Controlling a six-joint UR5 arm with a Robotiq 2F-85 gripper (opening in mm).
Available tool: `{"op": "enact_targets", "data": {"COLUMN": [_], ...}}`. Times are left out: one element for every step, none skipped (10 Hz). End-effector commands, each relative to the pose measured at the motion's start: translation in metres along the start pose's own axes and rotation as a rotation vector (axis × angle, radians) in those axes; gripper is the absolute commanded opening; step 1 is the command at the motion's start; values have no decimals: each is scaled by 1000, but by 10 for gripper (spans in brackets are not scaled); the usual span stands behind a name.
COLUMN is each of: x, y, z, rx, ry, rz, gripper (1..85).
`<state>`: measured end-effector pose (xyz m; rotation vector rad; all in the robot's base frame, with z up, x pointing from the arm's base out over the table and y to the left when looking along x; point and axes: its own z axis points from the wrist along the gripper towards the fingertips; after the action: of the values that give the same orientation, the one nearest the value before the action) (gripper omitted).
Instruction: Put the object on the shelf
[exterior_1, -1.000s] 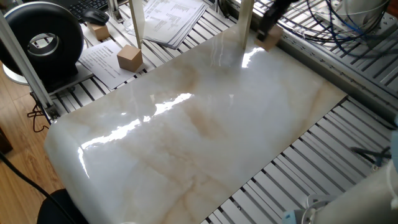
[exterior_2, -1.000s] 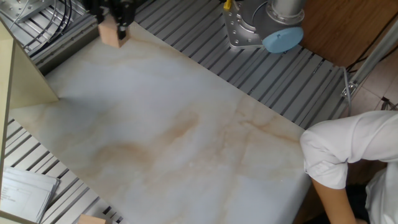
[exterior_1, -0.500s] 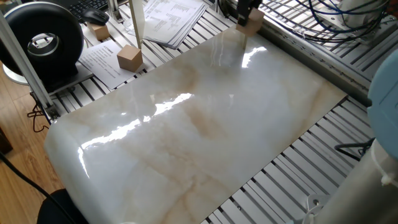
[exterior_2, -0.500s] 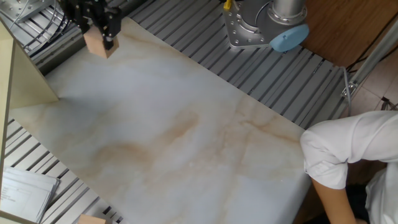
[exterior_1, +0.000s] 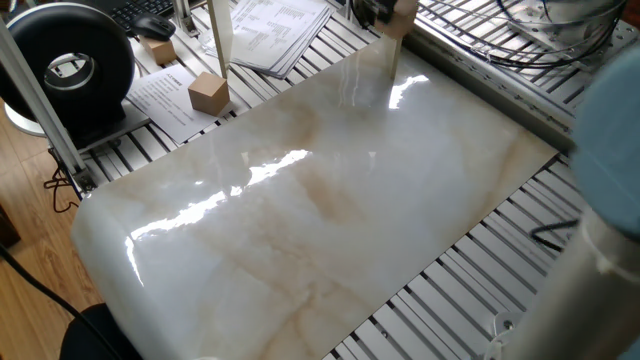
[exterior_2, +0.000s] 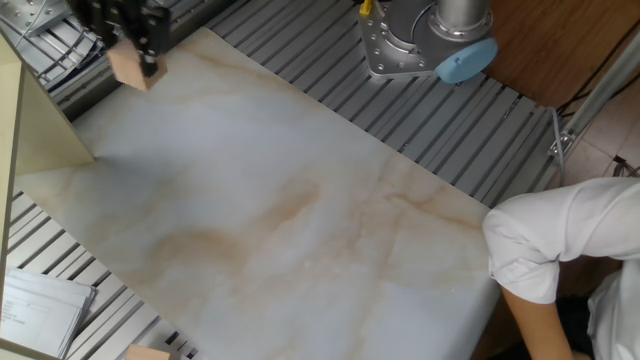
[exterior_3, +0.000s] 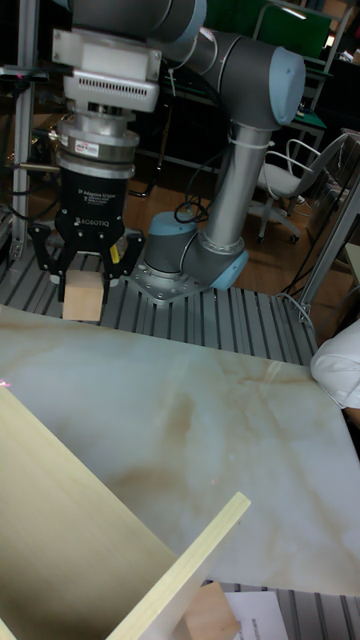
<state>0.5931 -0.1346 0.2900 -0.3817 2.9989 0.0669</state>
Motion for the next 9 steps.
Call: {"op": "enact_targets", "data": {"x": [-33,-37,-41,-44,-46,-49,-60,-74,-94], "y": [9,9,9,5,-4,-12,-14,-20,-25], "z": [-18,-18,-18,-18,-17,-19,-21,-25,-29], "rx": [-26,-27,-24,-10,20,31,12,-3,-17], "ry": [14,0,-16,-28,-45,-50,-50,-30,-6], "rz": [2,6,5,7,-4,-30,-52,-80,-104], "gripper": [13,13,13,13,13,13,13,13,13]}}
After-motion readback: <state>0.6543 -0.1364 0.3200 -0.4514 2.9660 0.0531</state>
